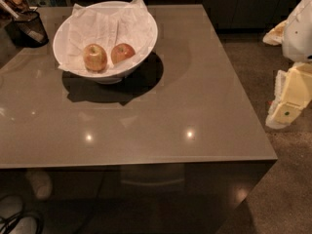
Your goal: Pick apple from white bowl
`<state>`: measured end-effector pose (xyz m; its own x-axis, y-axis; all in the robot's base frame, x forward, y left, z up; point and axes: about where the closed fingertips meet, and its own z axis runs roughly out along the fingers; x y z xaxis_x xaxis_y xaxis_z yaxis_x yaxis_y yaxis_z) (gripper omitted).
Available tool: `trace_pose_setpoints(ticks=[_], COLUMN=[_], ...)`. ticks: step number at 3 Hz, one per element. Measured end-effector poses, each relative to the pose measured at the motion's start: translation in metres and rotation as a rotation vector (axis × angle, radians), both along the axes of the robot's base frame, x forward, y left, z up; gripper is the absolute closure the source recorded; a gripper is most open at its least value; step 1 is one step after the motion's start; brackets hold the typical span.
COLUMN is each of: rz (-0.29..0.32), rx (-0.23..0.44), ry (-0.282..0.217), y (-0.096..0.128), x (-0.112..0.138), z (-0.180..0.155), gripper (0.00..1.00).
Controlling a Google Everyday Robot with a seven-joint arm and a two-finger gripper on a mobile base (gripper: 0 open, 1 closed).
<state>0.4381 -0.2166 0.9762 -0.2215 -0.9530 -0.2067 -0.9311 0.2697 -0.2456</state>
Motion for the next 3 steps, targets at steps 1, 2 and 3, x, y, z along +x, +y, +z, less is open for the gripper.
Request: trace_pose_setpoints(ticks=[1,2,3], rz=[0.000,0.003,0.008], rx=[0.000,0.029,0.039], ry=[0.000,-0.033,-0.064], y=[0.000,0.014,0.031], x=[0.000,0.006,0.021], z=[0.000,0.012,0.035], gripper=[0.00,0.00,0.00])
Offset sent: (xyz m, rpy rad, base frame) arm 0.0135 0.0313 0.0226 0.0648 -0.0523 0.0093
